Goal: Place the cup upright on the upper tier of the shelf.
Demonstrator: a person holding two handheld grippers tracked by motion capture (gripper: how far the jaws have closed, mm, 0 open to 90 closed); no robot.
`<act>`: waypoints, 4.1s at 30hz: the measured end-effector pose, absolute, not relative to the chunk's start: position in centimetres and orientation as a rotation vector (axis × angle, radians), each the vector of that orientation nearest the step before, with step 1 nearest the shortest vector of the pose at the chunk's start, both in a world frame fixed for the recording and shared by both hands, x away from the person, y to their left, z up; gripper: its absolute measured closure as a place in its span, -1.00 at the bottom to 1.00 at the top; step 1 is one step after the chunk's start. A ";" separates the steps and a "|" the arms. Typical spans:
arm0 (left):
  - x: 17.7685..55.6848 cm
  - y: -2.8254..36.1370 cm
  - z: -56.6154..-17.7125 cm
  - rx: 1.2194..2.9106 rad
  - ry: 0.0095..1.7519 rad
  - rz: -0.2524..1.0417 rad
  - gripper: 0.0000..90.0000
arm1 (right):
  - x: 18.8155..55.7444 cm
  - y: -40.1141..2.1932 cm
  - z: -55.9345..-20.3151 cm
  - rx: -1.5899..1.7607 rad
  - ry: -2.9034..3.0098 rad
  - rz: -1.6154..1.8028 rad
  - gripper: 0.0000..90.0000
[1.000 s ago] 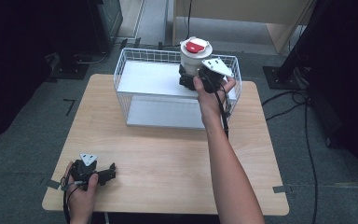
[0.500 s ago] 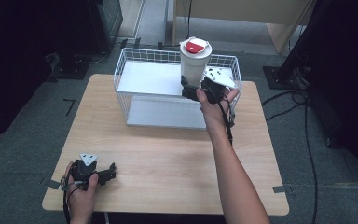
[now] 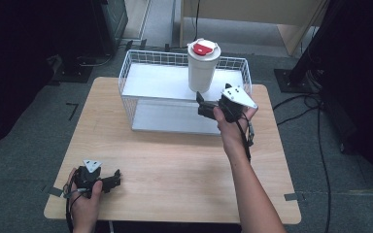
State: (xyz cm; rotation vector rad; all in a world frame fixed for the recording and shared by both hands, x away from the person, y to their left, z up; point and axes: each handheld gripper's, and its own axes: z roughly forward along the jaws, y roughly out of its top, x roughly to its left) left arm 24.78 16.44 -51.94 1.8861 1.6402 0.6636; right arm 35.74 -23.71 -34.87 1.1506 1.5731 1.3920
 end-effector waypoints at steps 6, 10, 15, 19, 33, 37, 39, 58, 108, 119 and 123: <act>24.8 16.4 -51.9 1.886 1.640 0.664 -1.00 | 34.1 -24.8 -35.6 1.150 1.576 1.382 -0.99; 24.8 16.4 -51.9 1.887 1.640 0.664 -1.00 | 32.9 -25.7 -36.2 1.146 1.577 1.367 -0.99; 24.8 16.4 -51.9 1.886 1.640 0.664 -1.00 | 31.8 -26.9 -36.8 1.157 1.573 1.358 -0.99; 24.8 16.4 -51.9 1.888 1.640 0.663 -1.00 | 30.8 -27.6 -37.6 1.164 1.579 1.350 -0.99; 24.8 16.4 -51.9 1.888 1.639 0.663 -1.00 | 27.9 -30.4 -39.7 1.205 1.553 1.359 -0.99; 24.8 16.4 -51.9 1.887 1.642 0.664 -1.00 | 26.8 -31.4 -40.9 1.218 1.558 1.343 -0.99; 24.8 16.4 -52.0 1.880 1.647 0.667 -1.00 | 26.5 -31.7 -41.2 1.220 1.561 1.343 -0.99; 24.7 16.2 -51.9 1.875 1.658 0.668 -1.00 | 22.1 -36.7 -45.4 1.323 1.573 1.282 -0.99; 24.7 16.2 -52.0 1.874 1.657 0.669 -1.00 | 18.7 -43.2 -52.7 1.692 1.858 0.802 -0.99; 24.7 16.2 -52.0 1.875 1.656 0.669 -1.00 | 18.8 -43.3 -52.7 1.668 1.887 0.811 -0.99; 24.7 16.2 -52.0 1.875 1.656 0.669 -1.00 | 18.8 -43.3 -52.7 1.668 1.890 0.812 -0.99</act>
